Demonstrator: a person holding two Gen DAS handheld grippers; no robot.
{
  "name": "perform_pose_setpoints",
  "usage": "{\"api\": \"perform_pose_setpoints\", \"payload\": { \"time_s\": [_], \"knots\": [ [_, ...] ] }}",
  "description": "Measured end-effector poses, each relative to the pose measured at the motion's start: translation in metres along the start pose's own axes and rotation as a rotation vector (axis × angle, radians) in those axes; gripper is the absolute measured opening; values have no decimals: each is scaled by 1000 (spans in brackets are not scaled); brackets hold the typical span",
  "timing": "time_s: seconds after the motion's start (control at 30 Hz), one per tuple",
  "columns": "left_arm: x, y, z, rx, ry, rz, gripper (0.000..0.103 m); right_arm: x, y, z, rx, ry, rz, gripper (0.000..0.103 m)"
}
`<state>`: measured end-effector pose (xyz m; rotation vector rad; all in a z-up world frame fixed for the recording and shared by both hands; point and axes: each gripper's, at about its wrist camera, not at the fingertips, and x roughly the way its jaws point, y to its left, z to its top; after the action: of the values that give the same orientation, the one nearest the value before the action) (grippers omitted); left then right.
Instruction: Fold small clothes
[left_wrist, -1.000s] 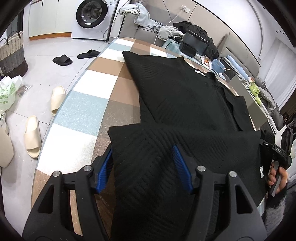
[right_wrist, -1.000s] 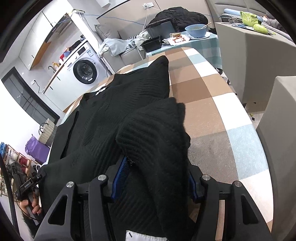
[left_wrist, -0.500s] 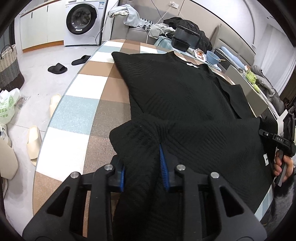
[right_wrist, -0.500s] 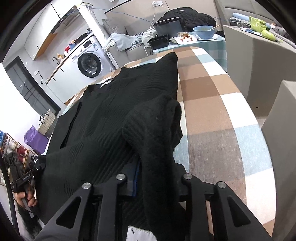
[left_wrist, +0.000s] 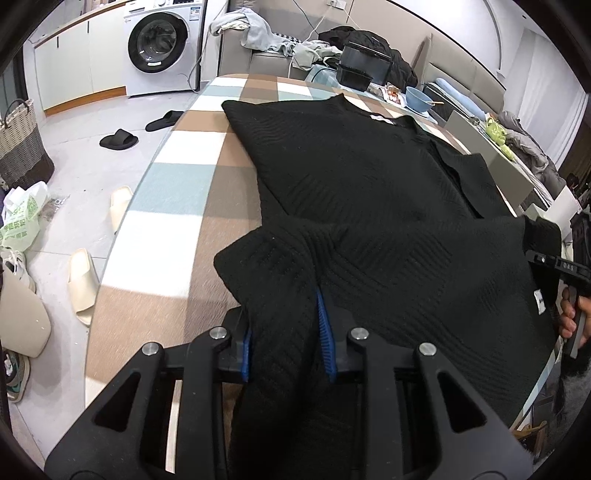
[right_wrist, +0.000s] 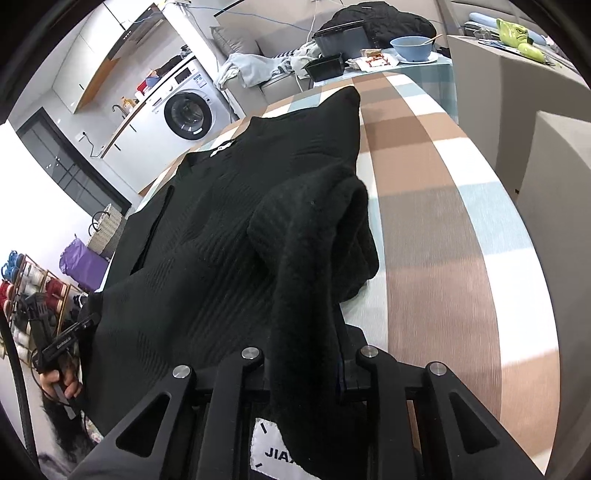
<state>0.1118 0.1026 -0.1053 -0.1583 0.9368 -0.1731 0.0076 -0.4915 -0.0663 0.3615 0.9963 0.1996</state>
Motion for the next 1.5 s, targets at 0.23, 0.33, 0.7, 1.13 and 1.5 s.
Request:
{"api": "perform_pose_setpoints", "payload": {
  "time_s": [0.23,0.33,0.7,1.13,1.5],
  "knots": [
    [-8,19,3,-105,0,-58,28,-15,-2,-11,18,-1,-18,25],
    [-20,24,6,-121,-19,-47,30,-25,-11,-10,28,-15,-16,30],
    [-56,2,-5,-85,-78,-83,33,-69,-16,-17,-17,-94,44,38],
    [-31,16,-2,-143,-42,-20,33,-63,-5,-22,-55,-78,70,38],
    [-32,23,2,-166,-67,0,20,-86,0,-28,-76,-116,-11,38]
  ]
}}
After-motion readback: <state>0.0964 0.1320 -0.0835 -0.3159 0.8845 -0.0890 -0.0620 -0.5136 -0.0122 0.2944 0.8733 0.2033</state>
